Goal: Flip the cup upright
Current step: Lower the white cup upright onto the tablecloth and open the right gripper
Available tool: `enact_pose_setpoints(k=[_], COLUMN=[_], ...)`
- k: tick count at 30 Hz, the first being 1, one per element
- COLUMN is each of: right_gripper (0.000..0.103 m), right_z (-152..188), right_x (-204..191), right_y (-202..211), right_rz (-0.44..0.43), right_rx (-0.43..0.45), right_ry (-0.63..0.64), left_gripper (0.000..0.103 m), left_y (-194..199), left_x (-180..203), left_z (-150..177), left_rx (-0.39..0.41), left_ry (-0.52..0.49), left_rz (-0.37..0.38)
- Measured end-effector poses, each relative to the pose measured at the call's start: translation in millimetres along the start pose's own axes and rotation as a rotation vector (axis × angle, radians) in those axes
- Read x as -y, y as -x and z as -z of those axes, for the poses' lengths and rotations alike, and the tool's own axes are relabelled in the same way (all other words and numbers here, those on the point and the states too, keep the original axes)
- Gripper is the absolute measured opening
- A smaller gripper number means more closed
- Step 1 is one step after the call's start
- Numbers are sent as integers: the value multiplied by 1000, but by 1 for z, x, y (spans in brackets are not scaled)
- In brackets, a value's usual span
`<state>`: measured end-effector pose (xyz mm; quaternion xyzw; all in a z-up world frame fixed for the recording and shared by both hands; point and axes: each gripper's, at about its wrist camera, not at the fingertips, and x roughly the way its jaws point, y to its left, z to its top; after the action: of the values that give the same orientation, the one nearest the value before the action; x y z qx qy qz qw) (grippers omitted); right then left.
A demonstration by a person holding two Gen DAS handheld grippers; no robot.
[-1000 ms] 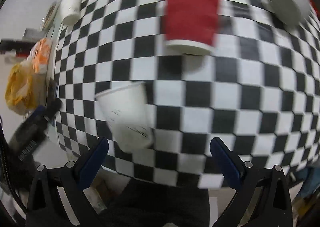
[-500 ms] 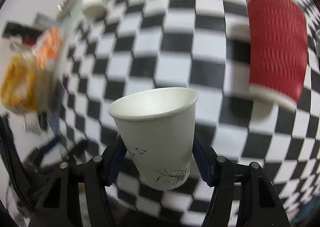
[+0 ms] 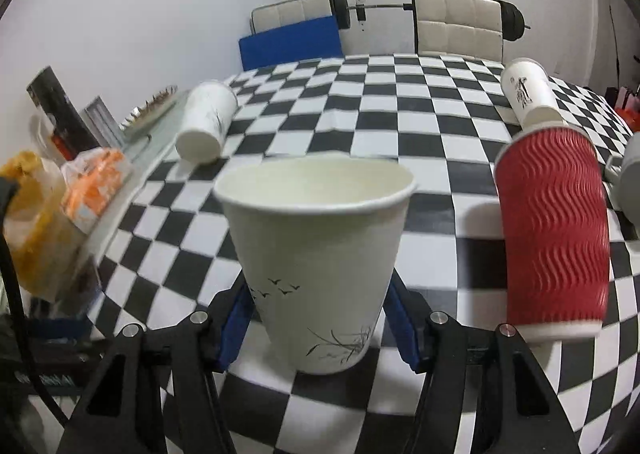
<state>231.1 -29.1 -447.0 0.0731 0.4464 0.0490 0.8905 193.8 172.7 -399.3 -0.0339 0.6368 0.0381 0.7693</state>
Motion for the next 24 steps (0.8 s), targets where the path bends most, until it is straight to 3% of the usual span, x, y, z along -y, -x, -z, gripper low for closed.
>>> enact_pose_setpoints(k=[6,9,13,16,19,24], right_gripper=[66,81,88,90,90,91], right_z=[16,21,28,34,35,27], right_x=[-3,-4,-4,0,6,15], right_y=[20,31,47,67,96,159], right_rz=[14,17,48,120,183,260], right_rx=[-41,-63,-110,-140,-159,-134], right_ry=[21,19,34,16,-27,-84], left_gripper=[94,94,94,94,100,101], left_y=[6,15,35,55,84,136], left_x=[-4,5,13,18,23,30], left_z=[23,38,55,69,81,107], left_rx=[5,26,82,125,165,236], left_ry=[-34,-47,-75,-96,-110,-123], left_rz=[7,10,0,-33,-37,-23])
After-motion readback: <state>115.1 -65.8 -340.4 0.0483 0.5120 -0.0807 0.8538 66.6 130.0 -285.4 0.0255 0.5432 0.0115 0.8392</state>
